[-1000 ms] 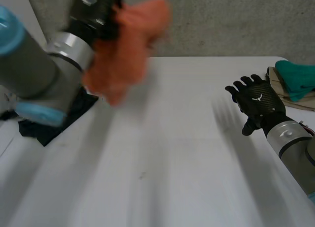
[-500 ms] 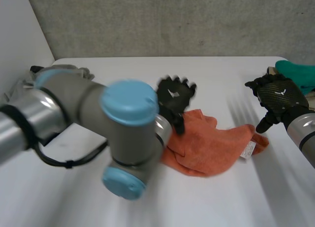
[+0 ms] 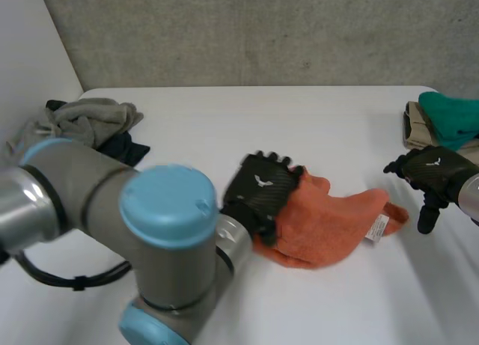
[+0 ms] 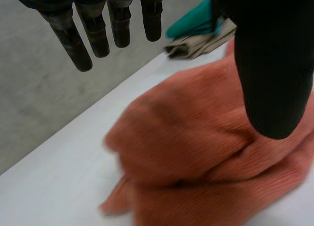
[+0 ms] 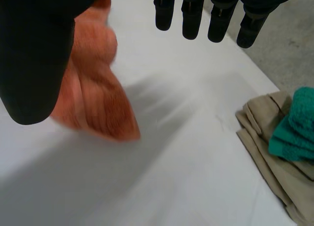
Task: Fold the laundry.
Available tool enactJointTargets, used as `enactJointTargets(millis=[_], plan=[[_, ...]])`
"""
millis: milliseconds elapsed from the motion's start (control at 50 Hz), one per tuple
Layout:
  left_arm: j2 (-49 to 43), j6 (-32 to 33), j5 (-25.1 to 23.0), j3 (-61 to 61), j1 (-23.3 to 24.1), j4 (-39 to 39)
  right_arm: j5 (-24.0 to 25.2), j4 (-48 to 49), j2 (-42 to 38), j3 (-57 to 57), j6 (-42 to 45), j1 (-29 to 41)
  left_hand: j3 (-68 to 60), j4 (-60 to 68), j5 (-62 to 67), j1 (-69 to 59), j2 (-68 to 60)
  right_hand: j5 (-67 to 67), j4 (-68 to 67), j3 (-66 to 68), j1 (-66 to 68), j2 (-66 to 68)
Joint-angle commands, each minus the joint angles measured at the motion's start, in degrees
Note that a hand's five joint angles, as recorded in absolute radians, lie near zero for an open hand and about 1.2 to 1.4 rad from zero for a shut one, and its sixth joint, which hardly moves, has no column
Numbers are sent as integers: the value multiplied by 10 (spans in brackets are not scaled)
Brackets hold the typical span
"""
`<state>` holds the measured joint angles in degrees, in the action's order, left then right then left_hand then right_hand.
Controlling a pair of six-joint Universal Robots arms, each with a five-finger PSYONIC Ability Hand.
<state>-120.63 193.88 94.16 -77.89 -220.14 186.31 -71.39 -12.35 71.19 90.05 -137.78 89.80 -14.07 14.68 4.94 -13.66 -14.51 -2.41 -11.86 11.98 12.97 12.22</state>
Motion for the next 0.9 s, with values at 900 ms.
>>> enactJointTargets(millis=[900], plan=[[-66,70,44,361,-99,122,-127,301,-46,-222,-221,107,-659,653,651,-663,-655,-676,-681,680,670,678]])
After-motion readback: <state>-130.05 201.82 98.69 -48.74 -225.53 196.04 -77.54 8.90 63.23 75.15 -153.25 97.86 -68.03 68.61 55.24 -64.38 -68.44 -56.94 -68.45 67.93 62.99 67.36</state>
